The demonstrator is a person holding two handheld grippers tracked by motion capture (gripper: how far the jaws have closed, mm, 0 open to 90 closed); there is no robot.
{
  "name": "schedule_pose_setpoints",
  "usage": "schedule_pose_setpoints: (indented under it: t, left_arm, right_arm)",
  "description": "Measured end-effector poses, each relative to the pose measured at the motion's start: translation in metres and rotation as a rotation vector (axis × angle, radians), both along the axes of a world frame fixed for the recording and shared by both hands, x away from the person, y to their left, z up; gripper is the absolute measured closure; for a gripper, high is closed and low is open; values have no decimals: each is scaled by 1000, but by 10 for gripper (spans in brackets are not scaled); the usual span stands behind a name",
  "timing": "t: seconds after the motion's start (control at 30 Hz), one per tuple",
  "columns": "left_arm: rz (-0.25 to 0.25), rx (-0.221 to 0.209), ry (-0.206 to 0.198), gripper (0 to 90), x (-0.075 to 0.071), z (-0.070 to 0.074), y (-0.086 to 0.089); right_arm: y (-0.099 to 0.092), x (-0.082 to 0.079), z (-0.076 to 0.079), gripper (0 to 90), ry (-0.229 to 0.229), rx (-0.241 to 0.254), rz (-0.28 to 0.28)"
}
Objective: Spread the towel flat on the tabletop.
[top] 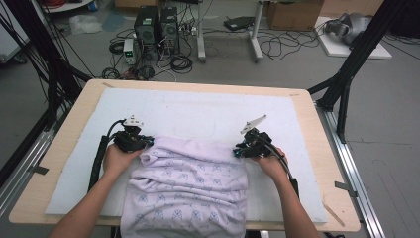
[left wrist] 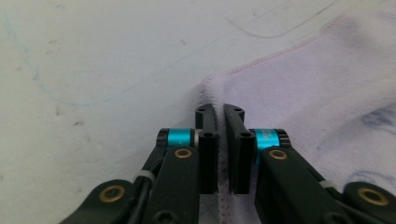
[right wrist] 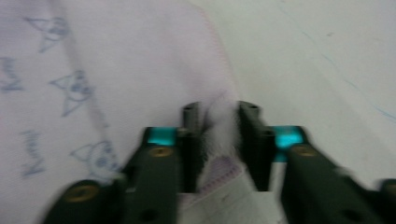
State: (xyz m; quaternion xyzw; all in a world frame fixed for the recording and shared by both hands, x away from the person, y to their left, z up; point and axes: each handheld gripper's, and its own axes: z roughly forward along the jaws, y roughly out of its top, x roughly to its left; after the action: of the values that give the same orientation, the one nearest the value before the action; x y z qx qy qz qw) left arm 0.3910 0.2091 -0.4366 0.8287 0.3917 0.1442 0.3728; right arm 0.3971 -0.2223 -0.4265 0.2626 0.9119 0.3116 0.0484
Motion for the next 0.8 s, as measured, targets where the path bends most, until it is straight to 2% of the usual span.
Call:
schedule_pose_setpoints:
  t: [0.03,0.07,0.13,0.2,0.23,0.27,0.3,0.33,0.37,0.4,0.43,0.47,0.5,0.57,0.6,0.63,0.67,0.8]
  left_arm:
    - [0,11,-20,852,-1,2,0]
    - [7,-2,-36,854,-1,5,1]
    - [24,-12,-64,857,3,14,2]
    - [44,-27,-110,858,9,27,0]
    - [58,-26,-141,859,16,39,-1]
    - [79,-32,-181,859,22,50,-2]
    - [104,-38,-214,859,27,59,-3]
    - [151,-47,-268,857,38,72,-4]
    - [186,-46,-298,842,46,80,-5]
    - [226,-35,-307,753,51,84,-6]
    - [264,-31,-289,614,57,86,-6]
    - [257,-57,-251,587,60,86,-3]
    - [244,-56,-226,585,60,84,-3]
    - [205,-32,-208,562,55,75,-2]
    - [194,-29,-204,560,50,69,-1]
    - [179,-45,-180,559,47,64,0]
    - [170,-48,-162,551,44,60,1]
    - [94,-33,-113,534,24,40,4]
  right_arm:
    - [0,0,2,813,-8,-11,13]
    - [1,0,5,816,3,-19,9]
    - [0,4,17,821,-27,-21,8]
    - [-1,11,35,822,-57,-8,-11]
    - [-1,15,43,822,-68,2,-17]
    - [0,23,55,821,-104,-3,-31]
    - [0,31,66,821,-125,-14,-59]
    - [0,37,74,814,-160,-21,-88]
    - [0,49,85,768,-210,-10,-161]
    - [-1,57,91,668,-248,2,-228]
    - [-2,62,94,623,-265,0,-271]
    - [-4,66,95,601,-268,12,-294]
    - [-4,67,92,568,-255,25,-296]
    - [-4,63,84,536,-229,26,-263]
    - [-3,60,77,522,-199,5,-237]
    - [-2,55,71,522,-199,-4,-223]
    - [-3,49,66,522,-216,1,-208]
    - [-5,28,46,498,-166,37,-164]
